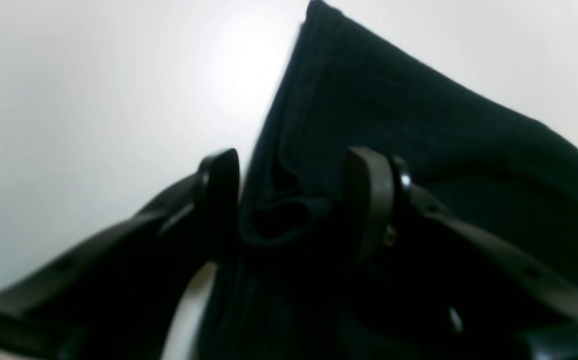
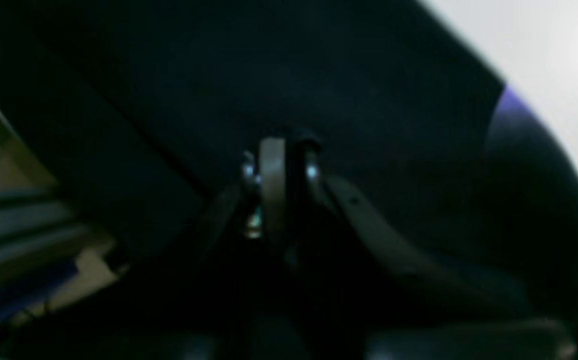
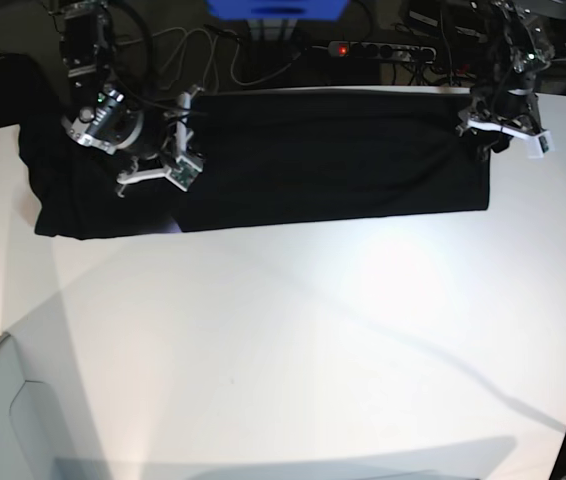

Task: Fold the T-shirt properly
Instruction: 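Adjust the right gripper's grip on the strip end, left gripper holding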

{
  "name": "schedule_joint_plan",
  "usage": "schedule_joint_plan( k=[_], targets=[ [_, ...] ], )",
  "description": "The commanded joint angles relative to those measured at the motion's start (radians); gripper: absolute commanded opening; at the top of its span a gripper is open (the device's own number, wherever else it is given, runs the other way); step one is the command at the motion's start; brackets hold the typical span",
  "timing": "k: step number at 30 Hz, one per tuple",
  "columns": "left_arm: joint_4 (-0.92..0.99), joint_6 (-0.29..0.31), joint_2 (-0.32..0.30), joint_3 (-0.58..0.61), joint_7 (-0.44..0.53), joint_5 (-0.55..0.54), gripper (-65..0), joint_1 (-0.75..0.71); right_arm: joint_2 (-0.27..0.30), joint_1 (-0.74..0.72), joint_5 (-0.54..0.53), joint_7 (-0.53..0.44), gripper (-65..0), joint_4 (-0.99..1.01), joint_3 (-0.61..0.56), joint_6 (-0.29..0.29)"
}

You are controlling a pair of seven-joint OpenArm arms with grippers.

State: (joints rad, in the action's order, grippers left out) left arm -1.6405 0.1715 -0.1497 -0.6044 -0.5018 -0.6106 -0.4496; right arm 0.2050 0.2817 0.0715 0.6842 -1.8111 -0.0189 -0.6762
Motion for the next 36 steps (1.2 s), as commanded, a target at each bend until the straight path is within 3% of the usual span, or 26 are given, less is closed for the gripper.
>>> schedule_joint_plan(
  k=[1, 4, 6, 11, 16, 20, 28, 31, 36],
  targets=[
    [-0.013, 0.001, -0.012, -0.005, 0.021, -0.01, -32.4, -0.004, 0.004, 0.0, -0.019, -0.024, -47.8, -0.023, 0.001, -0.022],
    [-0.013, 0.001, -0.012, -0.005, 0.021, -0.01, -32.4, -0.004, 0.003, 0.001, -0.02, -0.024, -32.3, -0.043, 0.01, -0.022],
    [-0.013, 0.001, -0.012, -0.005, 0.021, -0.01, -32.4, -0.004, 0.001, 0.023, -0.023, -0.024, -27.1, -0.08, 0.047, -0.022],
    [-0.019, 0.001, -0.012, -0.005, 0.021, -0.01, -32.4, -0.018, -0.072, 0.067, -0.023, -0.024, -26.4, -0.207, 0.225, -0.022],
    [-0.023, 0.003, -0.011, -0.005, 0.021, -0.01, -32.3, -0.03, -0.126, 0.075, -0.023, -0.024, -26.5, -0.178, 0.386, -0.022],
    [-0.023, 0.004, -0.011, -0.005, 0.021, -0.01, -32.3, -0.036, -0.129, 0.04, -0.022, -0.024, -26.5, -0.082, 0.454, -0.022],
    [-0.022, 0.004, -0.011, -0.005, 0.021, -0.01, -32.3, -0.038, -0.105, -0.031, -0.02, -0.024, -26.5, 0.093, 0.478, -0.022],
    [-0.016, 0.004, -0.011, -0.005, 0.021, -0.01, -32.3, -0.038, -0.105, -0.031, -0.02, -0.024, -31.8, 0.095, 0.478, -0.022],
    [-0.016, 0.004, -0.009, -0.005, 0.021, -0.01, -32.3, -0.038, -0.108, -0.031, -0.02, -0.024, -61.1, 0.09, 0.48, -0.022]
  ],
)
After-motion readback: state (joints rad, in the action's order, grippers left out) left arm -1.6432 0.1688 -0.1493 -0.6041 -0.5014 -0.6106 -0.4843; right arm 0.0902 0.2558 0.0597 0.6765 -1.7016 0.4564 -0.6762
